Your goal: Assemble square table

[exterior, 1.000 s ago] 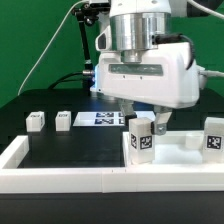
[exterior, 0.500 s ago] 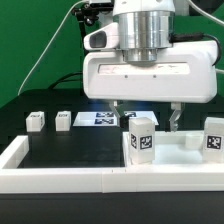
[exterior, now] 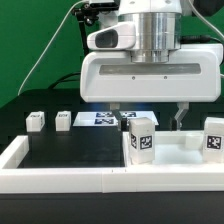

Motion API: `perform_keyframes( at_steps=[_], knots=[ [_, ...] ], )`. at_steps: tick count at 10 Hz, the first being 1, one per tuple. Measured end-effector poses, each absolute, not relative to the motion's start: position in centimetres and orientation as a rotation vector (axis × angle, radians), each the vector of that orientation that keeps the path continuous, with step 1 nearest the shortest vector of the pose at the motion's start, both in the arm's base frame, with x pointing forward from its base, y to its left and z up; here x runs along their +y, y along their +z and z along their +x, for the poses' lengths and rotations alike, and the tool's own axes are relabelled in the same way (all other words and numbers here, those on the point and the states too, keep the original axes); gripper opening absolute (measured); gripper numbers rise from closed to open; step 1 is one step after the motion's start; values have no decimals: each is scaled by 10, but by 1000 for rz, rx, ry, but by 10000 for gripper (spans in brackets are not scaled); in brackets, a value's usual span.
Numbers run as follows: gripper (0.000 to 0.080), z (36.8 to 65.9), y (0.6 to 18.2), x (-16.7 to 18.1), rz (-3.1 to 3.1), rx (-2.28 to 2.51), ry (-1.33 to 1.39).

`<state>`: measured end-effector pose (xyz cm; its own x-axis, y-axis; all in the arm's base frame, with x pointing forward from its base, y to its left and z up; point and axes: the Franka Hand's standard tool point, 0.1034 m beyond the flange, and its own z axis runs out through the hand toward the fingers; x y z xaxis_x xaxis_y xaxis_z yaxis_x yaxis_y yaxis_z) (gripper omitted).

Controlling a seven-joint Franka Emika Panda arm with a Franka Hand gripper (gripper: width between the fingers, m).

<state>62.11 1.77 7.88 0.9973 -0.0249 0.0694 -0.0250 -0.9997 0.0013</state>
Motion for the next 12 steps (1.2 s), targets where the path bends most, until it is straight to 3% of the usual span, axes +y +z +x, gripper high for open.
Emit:
perform_keyframes(
  at_steps=[4, 7, 12],
  knots=[
    [648, 621, 79, 15, 3120, 251, 111],
    [290, 622, 79, 13, 3119, 243, 114],
    [291, 622, 79, 8, 3153, -80, 117]
  ],
)
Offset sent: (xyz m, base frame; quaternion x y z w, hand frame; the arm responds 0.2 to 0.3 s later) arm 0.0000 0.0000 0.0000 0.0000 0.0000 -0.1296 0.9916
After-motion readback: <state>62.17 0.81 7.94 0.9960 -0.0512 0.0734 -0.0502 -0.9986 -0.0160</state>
